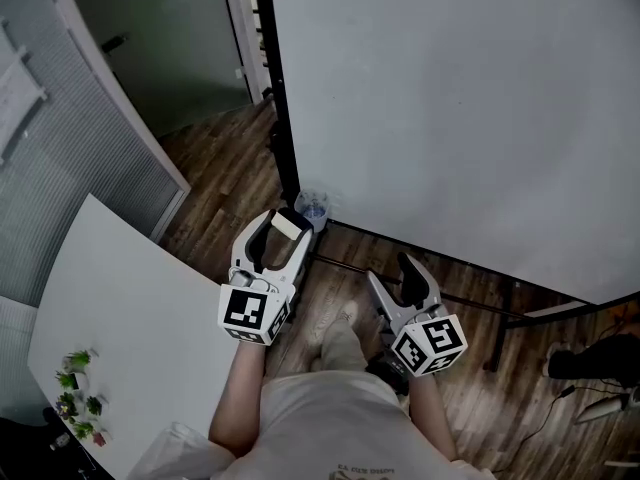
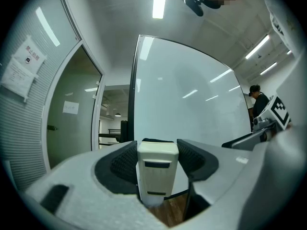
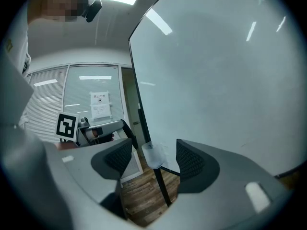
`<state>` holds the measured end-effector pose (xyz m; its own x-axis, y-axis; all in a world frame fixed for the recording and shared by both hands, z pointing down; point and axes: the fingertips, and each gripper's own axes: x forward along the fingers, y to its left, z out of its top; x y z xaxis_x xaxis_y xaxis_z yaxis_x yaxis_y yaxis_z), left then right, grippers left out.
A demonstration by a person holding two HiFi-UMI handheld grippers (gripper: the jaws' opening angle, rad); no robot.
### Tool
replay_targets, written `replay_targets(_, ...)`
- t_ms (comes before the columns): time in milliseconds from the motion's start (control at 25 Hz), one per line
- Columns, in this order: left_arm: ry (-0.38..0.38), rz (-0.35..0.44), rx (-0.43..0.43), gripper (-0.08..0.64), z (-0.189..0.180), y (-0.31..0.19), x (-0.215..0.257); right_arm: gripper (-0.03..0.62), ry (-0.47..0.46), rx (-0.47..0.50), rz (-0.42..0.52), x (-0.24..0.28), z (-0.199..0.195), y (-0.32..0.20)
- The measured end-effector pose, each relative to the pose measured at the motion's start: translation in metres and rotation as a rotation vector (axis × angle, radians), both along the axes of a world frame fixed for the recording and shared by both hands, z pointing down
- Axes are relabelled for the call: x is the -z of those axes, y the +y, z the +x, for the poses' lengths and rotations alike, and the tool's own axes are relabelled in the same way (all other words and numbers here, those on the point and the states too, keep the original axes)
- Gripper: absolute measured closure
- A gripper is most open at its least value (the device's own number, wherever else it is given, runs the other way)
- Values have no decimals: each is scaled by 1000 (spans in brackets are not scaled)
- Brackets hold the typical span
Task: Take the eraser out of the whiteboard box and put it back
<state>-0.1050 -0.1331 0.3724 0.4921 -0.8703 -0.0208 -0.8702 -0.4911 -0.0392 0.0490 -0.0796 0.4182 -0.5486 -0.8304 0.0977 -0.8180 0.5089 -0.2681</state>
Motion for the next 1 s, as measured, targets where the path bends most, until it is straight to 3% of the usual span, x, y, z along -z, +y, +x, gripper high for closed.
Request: replay_targets(1000,1,13,-4,302,-13,1,5,301,9,-13,8,2,-10,4)
